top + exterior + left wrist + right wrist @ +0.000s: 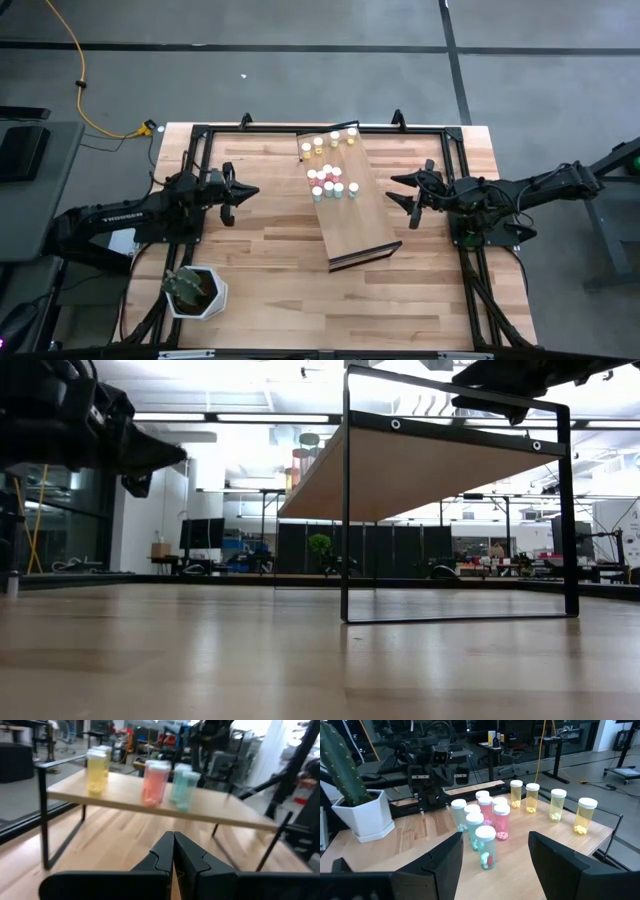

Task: Pick and place medicine bottles onto shelf by color
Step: Return to Home Position

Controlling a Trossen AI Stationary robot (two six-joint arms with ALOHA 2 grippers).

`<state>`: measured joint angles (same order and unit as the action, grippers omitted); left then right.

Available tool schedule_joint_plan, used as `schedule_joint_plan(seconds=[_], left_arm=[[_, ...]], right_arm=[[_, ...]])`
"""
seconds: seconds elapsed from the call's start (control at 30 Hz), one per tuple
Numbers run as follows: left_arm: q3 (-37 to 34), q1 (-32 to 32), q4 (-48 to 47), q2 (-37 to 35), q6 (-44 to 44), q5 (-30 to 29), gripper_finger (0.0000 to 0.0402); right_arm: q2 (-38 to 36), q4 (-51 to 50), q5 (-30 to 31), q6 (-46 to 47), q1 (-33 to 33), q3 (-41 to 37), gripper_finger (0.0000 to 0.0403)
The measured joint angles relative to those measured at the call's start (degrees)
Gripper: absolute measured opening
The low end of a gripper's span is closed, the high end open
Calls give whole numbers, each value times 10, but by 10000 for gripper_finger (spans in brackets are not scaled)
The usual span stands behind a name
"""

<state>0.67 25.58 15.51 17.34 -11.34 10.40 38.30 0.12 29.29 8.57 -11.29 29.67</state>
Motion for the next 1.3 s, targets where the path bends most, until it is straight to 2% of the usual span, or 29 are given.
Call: schedule_joint_plan(seconds=[0.1, 0.43, 0.67, 0.8, 0.97, 1.3], left_arm=[[0, -8, -18, 0, 13, -34, 0], [0, -6, -80, 0, 44, -40, 0], [0, 29, -95, 0, 55, -54, 0], [0, 34, -146, 0, 41, -85, 0], [1, 32, -141, 8, -30, -98, 0], [1, 32, -141, 7, -35, -96, 1]], right_arm=[[-15, -17, -9, 4, 0, 0, 216], [-66, -95, -11, 30, -18, 0, 216], [-127, -158, 67, 49, -61, -13, 216], [-186, -140, 73, 44, -77, -57, 216], [-253, -141, 53, 65, -78, -102, 216], [-349, -81, 14, 40, -78, -193, 216]])
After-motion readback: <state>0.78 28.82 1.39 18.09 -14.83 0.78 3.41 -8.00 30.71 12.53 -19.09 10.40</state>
